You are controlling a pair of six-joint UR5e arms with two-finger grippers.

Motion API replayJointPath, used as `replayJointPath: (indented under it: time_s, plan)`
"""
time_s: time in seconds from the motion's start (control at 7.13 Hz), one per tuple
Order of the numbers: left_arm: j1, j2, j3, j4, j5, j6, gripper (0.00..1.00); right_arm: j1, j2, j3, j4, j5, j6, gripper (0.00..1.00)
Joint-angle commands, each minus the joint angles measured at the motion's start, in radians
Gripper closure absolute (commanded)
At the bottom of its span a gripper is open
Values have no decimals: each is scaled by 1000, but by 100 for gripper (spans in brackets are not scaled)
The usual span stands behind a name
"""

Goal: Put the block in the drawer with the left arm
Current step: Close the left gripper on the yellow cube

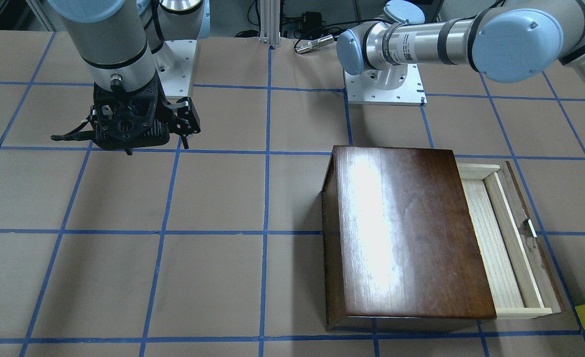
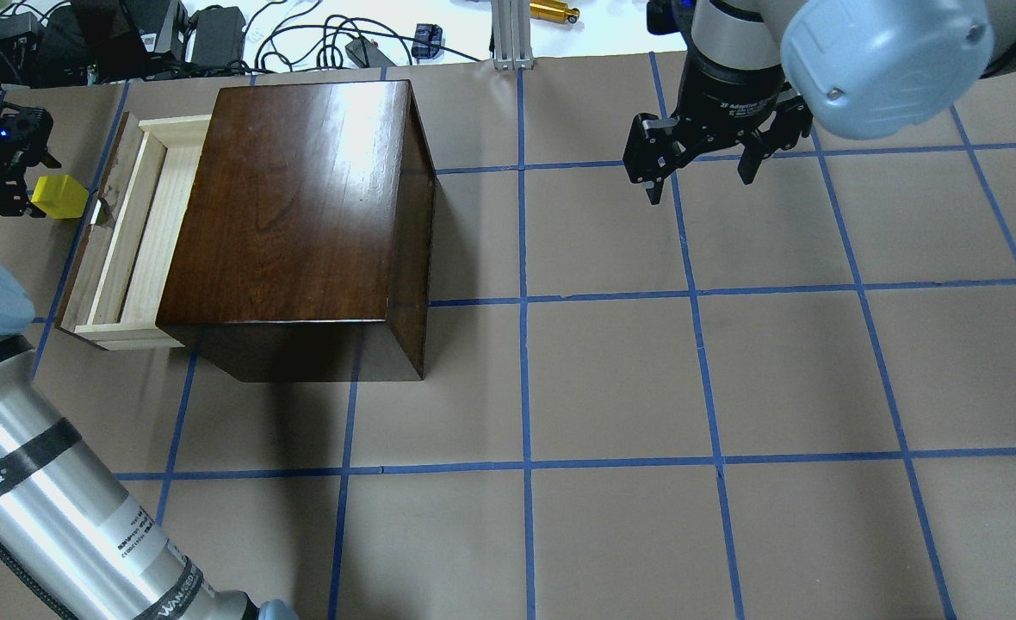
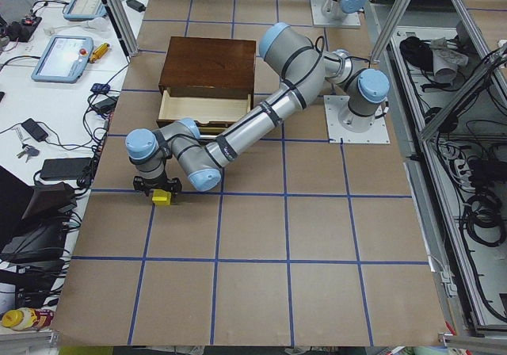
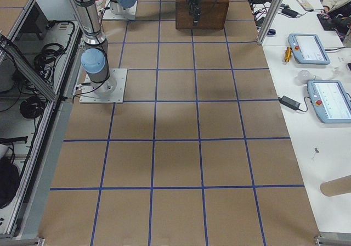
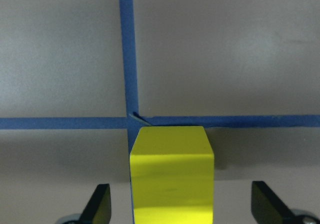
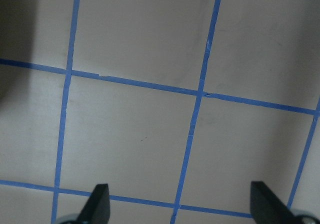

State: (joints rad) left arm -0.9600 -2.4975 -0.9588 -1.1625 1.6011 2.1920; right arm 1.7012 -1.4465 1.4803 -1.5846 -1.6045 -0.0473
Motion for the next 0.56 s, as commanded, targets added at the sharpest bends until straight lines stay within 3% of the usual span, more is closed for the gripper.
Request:
replayJointPath:
  time_s: [0.0, 0.42]
  plan:
    - [1, -18, 0, 6, -15, 2, 0, 0, 0, 0, 0, 0, 0, 0]
    - [3, -27, 0, 6, -27, 2, 0, 0, 0, 0, 0, 0, 0, 0]
